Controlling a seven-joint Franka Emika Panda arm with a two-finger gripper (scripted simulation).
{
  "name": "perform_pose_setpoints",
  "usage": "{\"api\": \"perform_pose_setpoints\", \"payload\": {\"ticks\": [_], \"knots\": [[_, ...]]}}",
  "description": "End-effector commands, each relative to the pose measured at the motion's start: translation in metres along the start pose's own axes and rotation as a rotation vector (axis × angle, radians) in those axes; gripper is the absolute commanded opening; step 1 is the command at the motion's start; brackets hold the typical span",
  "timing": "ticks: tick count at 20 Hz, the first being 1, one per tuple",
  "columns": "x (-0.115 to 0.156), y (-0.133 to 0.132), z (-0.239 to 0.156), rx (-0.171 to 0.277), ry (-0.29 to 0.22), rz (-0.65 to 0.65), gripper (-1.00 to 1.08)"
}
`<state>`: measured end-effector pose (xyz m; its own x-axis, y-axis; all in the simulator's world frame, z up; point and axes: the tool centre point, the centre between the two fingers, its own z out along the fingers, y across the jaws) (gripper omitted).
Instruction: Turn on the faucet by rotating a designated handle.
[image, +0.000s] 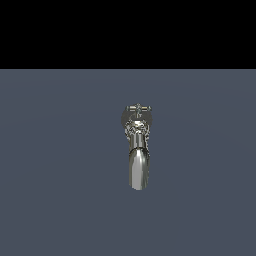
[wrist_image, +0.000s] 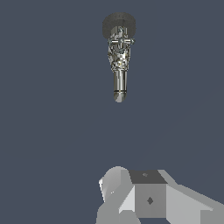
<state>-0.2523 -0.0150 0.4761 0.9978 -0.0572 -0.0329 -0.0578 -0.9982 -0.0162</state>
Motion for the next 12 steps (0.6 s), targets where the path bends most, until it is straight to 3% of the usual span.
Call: {"api": "perform_pose_setpoints", "payload": {"ticks": [1,2,3,4,5,6,7,8,9,10,12], "knots": [[0.006,-0.005,0.019,-0.014,-0.035,-0.001,-0.38],[0.004,-0.015,0.024,0.008,-0.048,-0.005,-0.29],[0.012,-0.01,0.05,0.048,-0.097,0.006,-0.2],[0.021,0.003,0.053,0.068,-0.075,0.074,-0.08],[0.027,0.003,0.076,0.029,-0.113,0.059,0.1],[0.032,-0.014,0.094,0.034,-0.129,0.056,0.12],[0.041,0.0,0.105,0.035,-0.139,0.126,0.27],[0.052,-0.002,0.112,0.078,-0.134,0.155,0.24],[0.062,0.005,0.124,0.075,-0.132,0.204,0.25],[0.069,0.007,0.138,0.046,-0.14,0.191,0.11],[0.08,0.013,0.17,0.056,-0.158,0.28,-0.26]]}}
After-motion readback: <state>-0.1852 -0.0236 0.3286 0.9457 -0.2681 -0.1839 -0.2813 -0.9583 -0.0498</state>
